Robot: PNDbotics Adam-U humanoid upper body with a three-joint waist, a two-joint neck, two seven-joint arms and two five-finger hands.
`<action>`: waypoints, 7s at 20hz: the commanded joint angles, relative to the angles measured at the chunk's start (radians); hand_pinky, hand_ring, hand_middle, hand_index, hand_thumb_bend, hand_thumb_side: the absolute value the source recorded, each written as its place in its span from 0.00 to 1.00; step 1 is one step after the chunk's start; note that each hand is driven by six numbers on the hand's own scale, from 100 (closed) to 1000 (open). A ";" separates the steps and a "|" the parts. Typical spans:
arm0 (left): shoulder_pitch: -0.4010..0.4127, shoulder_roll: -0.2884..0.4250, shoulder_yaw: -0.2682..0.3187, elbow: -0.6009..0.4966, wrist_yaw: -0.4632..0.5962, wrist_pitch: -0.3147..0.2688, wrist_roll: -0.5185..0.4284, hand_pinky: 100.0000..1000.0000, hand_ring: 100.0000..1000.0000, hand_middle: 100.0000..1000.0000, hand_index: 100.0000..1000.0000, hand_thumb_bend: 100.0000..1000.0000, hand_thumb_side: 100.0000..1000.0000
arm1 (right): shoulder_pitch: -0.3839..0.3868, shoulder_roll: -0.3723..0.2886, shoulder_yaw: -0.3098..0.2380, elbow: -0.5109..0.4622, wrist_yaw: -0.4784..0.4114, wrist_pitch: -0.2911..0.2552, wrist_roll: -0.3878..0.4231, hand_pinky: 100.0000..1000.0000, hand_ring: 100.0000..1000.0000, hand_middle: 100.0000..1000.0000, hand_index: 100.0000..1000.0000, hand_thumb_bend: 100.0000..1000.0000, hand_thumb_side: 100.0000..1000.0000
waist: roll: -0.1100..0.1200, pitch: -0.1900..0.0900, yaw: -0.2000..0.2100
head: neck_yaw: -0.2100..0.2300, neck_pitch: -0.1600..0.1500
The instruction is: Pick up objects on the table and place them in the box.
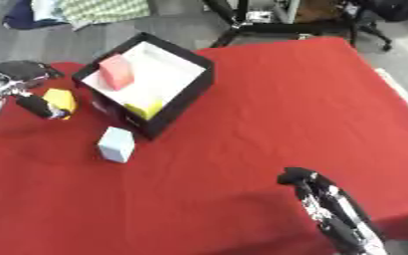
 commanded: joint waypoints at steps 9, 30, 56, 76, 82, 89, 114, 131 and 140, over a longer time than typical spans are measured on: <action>0.003 0.016 0.011 0.004 -0.012 -0.013 -0.069 0.77 0.73 0.75 0.93 0.30 0.37 | -0.010 -0.007 -0.004 -0.011 0.001 -0.002 -0.001 1.00 0.78 0.68 0.79 0.00 0.54 | -0.014 -0.011 -0.001 | -0.011 -0.002; -0.093 0.066 0.006 -0.171 0.242 0.039 0.161 0.67 0.50 0.47 0.71 0.00 0.09 | -0.005 -0.010 -0.005 -0.007 0.003 0.001 -0.008 1.00 0.78 0.68 0.79 0.00 0.58 | -0.011 -0.019 0.002 | -0.014 -0.002; -0.067 -0.056 -0.081 -0.218 0.107 0.000 0.199 0.79 0.77 0.84 1.00 0.63 1.00 | -0.008 -0.011 -0.001 -0.004 0.000 0.003 -0.006 1.00 0.78 0.68 0.79 0.00 0.58 | -0.015 -0.015 -0.008 | -0.015 -0.002; 0.177 0.378 -0.377 -0.884 0.564 -0.201 -0.500 0.77 0.77 0.79 0.96 0.66 0.89 | -0.005 -0.024 -0.008 -0.004 0.013 -0.001 -0.016 1.00 0.78 0.68 0.79 0.00 0.58 | 0.002 -0.018 0.009 | -0.041 -0.002; 0.190 0.313 -0.386 -0.820 0.469 -0.205 -0.491 0.77 0.76 0.78 0.96 0.64 0.87 | -0.006 -0.022 -0.008 -0.005 0.013 0.000 -0.017 1.00 0.78 0.68 0.79 0.00 0.60 | 0.001 -0.015 0.007 | -0.044 -0.002; 0.187 0.242 -0.379 -0.701 0.341 -0.186 -0.354 0.77 0.77 0.78 0.98 0.59 0.82 | -0.006 -0.020 -0.007 -0.005 0.013 0.001 -0.017 1.00 0.78 0.68 0.79 0.00 0.60 | -0.001 -0.013 0.007 | -0.049 -0.002; 0.157 0.095 -0.405 -0.570 0.320 -0.169 -0.208 0.74 0.69 0.71 0.94 0.46 0.67 | -0.010 -0.019 -0.004 -0.004 0.007 0.002 -0.012 1.00 0.78 0.68 0.79 0.00 0.60 | -0.003 -0.012 -0.003 | -0.048 -0.002; 0.103 0.143 -0.343 -0.642 0.428 -0.105 -0.138 0.65 0.49 0.48 0.73 0.06 0.10 | -0.010 -0.020 -0.006 -0.002 0.006 0.006 -0.016 1.00 0.78 0.68 0.79 0.00 0.61 | -0.002 -0.015 -0.004 | -0.054 -0.002; -0.029 0.122 -0.262 -0.674 0.442 0.017 -0.145 0.66 0.50 0.49 0.75 0.10 0.09 | -0.005 -0.019 -0.003 0.000 0.006 0.008 -0.016 1.00 0.78 0.68 0.79 0.00 0.63 | -0.006 -0.022 -0.002 | -0.057 -0.002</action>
